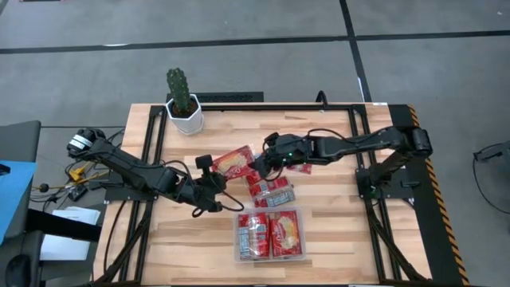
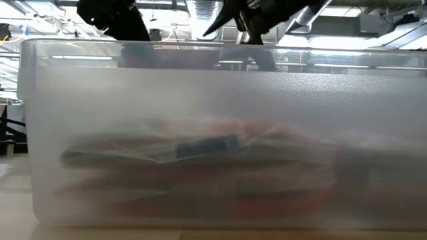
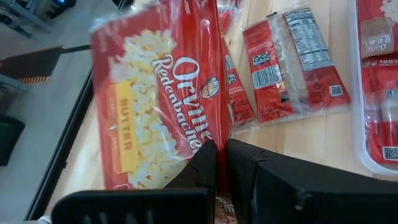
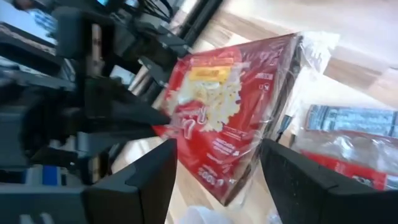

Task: Sort popcorn bags into baskets
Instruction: Put the red popcorn bag into the transparent bin

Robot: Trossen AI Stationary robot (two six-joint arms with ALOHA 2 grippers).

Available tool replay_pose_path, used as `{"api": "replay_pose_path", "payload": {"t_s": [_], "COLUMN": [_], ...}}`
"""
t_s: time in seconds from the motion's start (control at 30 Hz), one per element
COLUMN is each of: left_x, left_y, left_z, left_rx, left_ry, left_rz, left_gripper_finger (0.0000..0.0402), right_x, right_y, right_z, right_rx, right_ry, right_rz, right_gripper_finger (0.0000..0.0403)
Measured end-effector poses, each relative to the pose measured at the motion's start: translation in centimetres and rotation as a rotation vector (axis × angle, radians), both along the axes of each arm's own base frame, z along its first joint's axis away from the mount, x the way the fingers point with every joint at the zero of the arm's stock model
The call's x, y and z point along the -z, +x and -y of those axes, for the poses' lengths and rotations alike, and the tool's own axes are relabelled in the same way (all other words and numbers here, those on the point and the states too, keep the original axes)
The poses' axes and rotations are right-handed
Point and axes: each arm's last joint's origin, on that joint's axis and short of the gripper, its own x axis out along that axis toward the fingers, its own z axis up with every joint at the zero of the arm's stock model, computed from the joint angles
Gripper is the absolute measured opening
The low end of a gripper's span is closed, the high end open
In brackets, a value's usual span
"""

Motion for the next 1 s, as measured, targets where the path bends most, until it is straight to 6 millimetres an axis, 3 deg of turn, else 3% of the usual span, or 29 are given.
{"api": "replay_pose_path", "payload": {"t_s": [0.13,0.37,0.57,1.0], "left_x": [0.0,0.0,-0.1,-0.6], "left_y": [0.0,0.0,0.0,0.4], "left_z": [0.0,-0.1,-0.1,0.1], "left_rx": [-0.008,-0.035,-0.046,-0.04], "left_ry": [0.003,0.0,0.003,-0.005], "left_rz": [0.002,0.019,0.035,0.09], "left_gripper_finger": [0.0,0.0,0.0,0.0], "right_x": [0.6,-2.1,-2.1,0.8], "right_y": [0.1,-1.5,-2.9,1.1], "right_z": [0.2,0.6,1.1,1.4], "right_rx": [-0.039,-0.035,0.058,0.0], "right_ry": [0.027,0.032,-0.011,0.072], "right_rz": [-0.028,0.035,-0.066,0.037], "right_gripper_finger": [0.0256,0.0256,0.0256,0.0255]}}
